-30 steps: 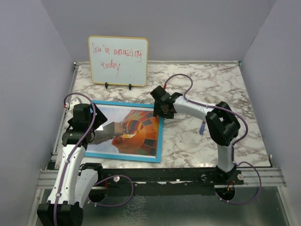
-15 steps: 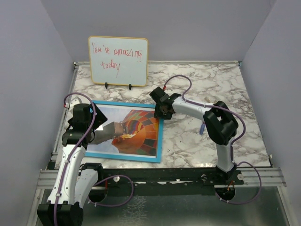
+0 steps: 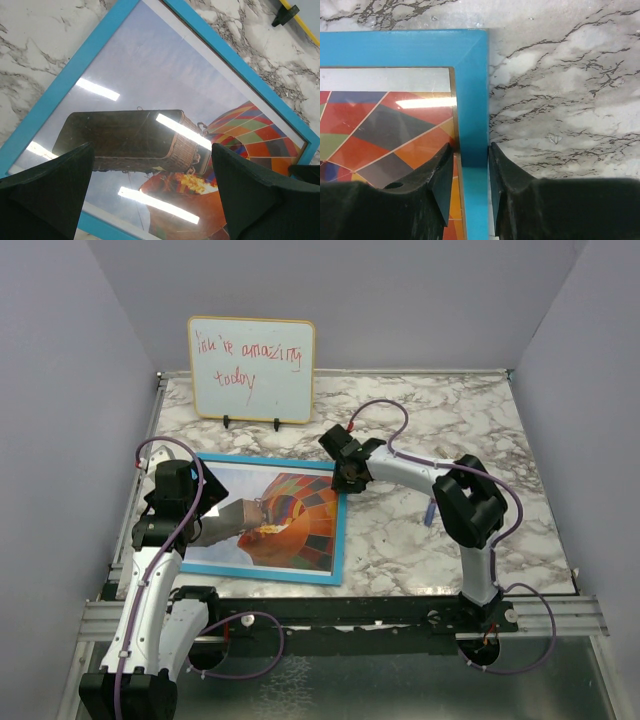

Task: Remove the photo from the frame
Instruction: Move the photo frame to the center of the board.

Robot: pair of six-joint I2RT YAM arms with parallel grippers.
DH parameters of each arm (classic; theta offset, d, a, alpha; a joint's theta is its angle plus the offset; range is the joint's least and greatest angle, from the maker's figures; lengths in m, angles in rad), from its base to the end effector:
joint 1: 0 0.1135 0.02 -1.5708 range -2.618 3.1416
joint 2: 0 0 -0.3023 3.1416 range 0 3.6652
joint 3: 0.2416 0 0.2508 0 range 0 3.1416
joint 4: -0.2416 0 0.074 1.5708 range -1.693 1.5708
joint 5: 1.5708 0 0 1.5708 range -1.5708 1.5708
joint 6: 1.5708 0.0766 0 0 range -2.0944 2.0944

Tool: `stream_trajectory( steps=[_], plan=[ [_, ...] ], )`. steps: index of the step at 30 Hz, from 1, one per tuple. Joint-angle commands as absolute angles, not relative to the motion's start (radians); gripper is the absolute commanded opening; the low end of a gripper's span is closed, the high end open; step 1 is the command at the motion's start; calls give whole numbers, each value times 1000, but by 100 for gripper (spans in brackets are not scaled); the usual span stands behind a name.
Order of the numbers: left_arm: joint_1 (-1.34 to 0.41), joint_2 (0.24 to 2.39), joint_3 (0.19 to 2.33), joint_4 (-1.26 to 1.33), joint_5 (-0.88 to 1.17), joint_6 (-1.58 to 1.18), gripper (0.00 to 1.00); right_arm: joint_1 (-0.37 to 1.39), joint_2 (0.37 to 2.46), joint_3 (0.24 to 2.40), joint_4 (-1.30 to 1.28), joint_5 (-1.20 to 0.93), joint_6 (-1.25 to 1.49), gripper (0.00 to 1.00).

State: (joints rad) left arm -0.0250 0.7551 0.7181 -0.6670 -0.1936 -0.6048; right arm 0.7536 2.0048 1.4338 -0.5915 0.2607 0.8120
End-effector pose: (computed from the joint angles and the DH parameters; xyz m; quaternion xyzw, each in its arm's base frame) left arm 0.1595 0.0108 0.2751 -0.2971 0.8540 -0.0461 0.4246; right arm 0.3367 0.2889 0.1708 0.0547 0.9697 0.0515 0.2323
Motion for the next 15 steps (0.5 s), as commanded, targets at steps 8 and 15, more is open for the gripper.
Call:
stream_trajectory(
  steps=[8,15],
  plan=[
    [-15,757,720,-649,-173,-595,99,750,1951,1365,-587,318,846,26],
    [-15,762,720,-649,-172,-595,99,747,1915,1321,-537,308,856,13]
  ],
)
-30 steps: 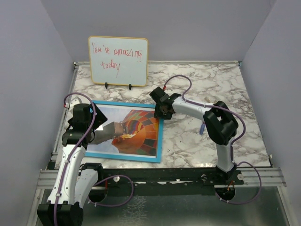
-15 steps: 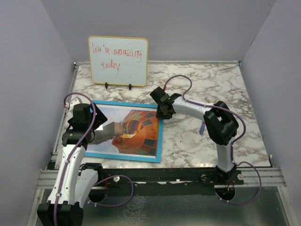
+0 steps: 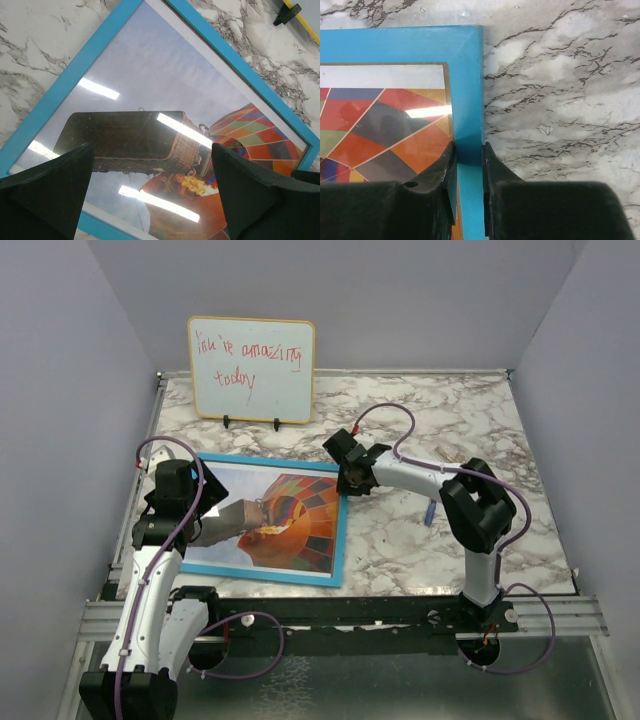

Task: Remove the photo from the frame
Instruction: Move the photo frame to the center of the board.

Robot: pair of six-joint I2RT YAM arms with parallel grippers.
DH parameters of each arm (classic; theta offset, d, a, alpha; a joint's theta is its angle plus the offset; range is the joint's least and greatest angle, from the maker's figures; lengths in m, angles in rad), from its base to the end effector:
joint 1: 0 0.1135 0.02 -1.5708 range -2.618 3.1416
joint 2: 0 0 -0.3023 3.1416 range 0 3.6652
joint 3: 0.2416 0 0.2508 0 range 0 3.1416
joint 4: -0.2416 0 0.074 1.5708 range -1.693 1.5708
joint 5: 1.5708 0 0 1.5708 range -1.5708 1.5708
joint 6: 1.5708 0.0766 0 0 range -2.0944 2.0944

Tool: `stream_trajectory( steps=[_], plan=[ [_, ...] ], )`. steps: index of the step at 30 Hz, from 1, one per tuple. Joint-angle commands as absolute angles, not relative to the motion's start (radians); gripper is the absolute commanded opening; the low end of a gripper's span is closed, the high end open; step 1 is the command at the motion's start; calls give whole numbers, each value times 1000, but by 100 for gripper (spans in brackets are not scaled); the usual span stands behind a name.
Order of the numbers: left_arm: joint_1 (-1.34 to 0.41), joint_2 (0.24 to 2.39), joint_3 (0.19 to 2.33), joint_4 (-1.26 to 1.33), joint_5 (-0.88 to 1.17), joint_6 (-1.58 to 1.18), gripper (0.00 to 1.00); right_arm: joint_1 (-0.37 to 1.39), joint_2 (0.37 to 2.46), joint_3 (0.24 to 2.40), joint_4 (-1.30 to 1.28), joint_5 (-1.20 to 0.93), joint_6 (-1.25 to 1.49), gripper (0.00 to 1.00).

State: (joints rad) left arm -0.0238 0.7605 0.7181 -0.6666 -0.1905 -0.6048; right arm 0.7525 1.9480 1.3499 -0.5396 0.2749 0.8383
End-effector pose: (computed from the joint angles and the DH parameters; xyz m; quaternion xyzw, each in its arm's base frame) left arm 0.1604 0.0107 0.2744 -0.2971 0.8552 -0.0464 0.4221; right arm 0.3269 0.2776 0.1729 0.0709 0.9653 0.0583 0.2446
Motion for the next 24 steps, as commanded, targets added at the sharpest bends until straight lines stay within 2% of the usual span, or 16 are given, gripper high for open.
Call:
stream_trajectory(
  steps=[1,4,8,13,24],
  plan=[
    [-15,762,720,-649,-173,-595,99,745,1915,1321,-540,308,862,13],
    [-15,762,719,-649,-172,-595,99,722,1906,1299,-535,290,884,12],
    [-15,764,719,-649,-173,-594,99,639,1809,1168,-446,217,915,2],
    [-15,765,720,-649,-169,-592,99,537,1679,1019,-400,193,922,2],
    [-15,765,722,-650,-160,-589,99,482,1535,838,-444,266,901,3]
  ],
)
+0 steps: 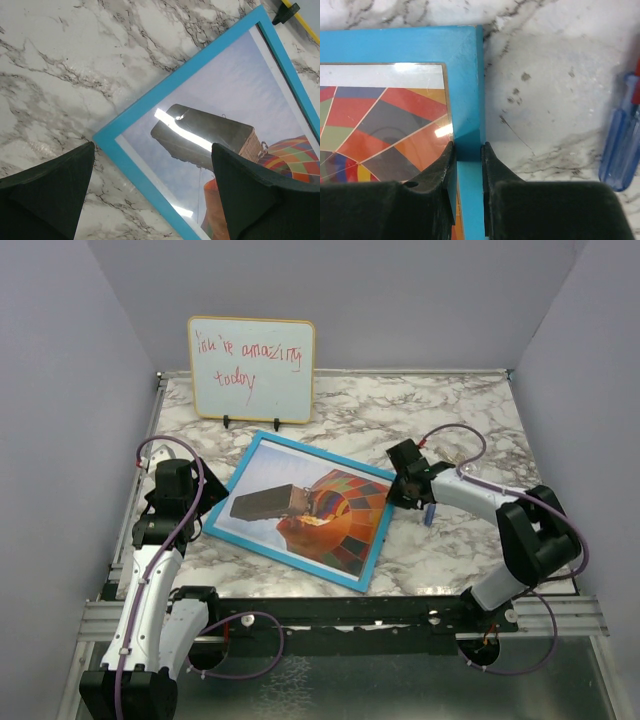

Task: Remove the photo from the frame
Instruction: Move the photo frame to the center of the board.

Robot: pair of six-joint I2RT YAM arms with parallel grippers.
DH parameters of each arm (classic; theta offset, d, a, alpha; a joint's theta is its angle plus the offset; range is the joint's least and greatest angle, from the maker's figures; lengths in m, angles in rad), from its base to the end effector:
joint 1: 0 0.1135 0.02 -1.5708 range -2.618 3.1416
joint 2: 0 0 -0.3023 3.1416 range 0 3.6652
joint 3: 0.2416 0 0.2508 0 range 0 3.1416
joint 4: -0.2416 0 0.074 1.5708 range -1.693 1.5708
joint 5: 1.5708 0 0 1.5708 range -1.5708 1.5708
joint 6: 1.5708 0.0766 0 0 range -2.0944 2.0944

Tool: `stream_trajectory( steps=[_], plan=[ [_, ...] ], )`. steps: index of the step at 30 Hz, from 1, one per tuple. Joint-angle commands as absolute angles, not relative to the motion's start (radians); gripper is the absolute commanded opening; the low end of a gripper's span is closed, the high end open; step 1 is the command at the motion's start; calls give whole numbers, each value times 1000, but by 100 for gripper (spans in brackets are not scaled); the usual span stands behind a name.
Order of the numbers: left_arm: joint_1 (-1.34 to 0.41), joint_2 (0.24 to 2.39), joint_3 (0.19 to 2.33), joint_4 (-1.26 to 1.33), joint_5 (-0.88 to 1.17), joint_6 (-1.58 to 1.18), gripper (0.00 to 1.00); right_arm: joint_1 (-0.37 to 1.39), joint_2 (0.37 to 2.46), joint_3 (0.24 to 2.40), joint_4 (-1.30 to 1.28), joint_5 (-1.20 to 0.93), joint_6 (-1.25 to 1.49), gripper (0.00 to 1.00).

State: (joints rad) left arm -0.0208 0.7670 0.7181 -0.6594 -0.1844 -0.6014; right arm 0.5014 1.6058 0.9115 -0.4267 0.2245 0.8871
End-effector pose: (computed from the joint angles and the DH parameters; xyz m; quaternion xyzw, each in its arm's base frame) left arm 0.1622 0.0107 0.2742 -0.2958 0.8557 -0.0478 0.4219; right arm 0.2895 0.1392 0.1720 0.2102 0.9459 0.0579 0.2402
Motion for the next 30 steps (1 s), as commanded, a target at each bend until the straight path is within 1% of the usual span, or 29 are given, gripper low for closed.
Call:
stream_trajectory(
  steps=[1,5,11,17,19,22,26,27,28,30],
  plan=[
    [-15,766,721,-649,-160,-589,99,476,1515,819,-445,271,902,3],
    [-15,768,720,-649,-160,-589,99,454,1435,765,-460,284,900,3],
    [-16,775,721,-641,-136,-581,99,444,1369,690,-504,303,925,4],
    [-24,855,725,-621,35,-575,99,439,1275,620,-527,297,981,4],
    [-50,830,717,-622,41,-617,99,439,1247,602,-536,291,996,4],
    [-127,754,668,-589,28,-706,99,439,1211,577,-540,272,991,4],
    [-324,797,648,-583,-46,-816,99,439,1179,549,-545,267,975,4],
    [-382,819,648,-582,-72,-854,98,439,1173,542,-539,254,968,4],
    [-445,829,652,-585,-117,-909,94,439,1170,537,-532,244,960,4],
    [-565,804,654,-585,-234,-985,91,439,1171,535,-523,235,952,5]
  ],
)
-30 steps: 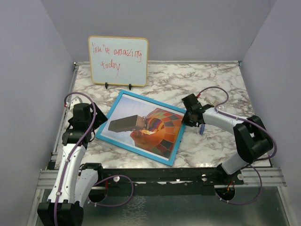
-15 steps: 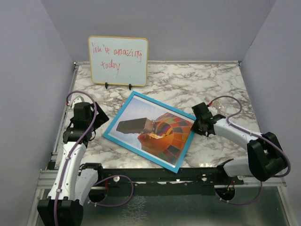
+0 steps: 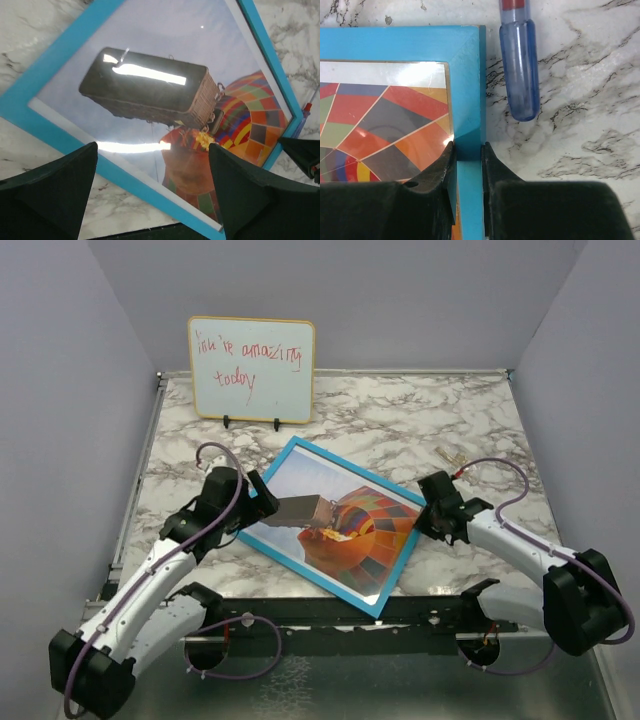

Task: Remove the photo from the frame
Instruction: Move the photo frame to the center of the board.

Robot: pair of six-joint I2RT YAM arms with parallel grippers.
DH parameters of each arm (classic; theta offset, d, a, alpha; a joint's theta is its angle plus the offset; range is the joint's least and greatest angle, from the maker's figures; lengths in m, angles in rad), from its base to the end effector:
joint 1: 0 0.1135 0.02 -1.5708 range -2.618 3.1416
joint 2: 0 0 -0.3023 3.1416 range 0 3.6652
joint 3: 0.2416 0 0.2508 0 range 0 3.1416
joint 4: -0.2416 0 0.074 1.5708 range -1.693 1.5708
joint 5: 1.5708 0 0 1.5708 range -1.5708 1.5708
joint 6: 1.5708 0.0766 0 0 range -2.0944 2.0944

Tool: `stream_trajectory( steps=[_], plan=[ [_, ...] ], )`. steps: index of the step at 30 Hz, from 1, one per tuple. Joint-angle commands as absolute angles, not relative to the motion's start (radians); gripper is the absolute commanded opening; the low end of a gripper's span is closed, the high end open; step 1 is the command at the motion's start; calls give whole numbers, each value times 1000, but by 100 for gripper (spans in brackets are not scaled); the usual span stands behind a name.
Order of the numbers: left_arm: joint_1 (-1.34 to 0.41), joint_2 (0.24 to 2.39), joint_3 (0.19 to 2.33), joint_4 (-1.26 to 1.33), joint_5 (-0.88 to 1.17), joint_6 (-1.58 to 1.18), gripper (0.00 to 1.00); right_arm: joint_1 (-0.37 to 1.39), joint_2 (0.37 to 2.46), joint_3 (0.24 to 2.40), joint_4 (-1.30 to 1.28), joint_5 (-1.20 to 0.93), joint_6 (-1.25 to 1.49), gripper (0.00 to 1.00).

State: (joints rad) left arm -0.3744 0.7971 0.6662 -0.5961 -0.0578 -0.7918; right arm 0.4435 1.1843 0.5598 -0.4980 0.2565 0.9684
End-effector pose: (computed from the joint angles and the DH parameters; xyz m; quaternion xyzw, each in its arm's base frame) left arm 0.1603 -0.0582 0.2574 -0.2005 0.8897 -0.2034 0.3562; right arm 0.1916 0.0695 0.1663 0.2783 0.9265 0.0481 0.2487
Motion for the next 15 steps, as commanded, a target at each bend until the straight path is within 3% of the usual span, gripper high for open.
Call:
stream_trajectory(
  steps=[1,7,15],
  plan=[
    [-606,787,653,-586,-278,-1003,90,439,1174,536,-526,235,950,5],
    [-692,861,590,-596,-244,-1061,89,439,1184,525,-476,167,933,7],
    [-820,808,487,-588,-253,-1158,85,439,1185,505,-477,150,920,10]
  ],
)
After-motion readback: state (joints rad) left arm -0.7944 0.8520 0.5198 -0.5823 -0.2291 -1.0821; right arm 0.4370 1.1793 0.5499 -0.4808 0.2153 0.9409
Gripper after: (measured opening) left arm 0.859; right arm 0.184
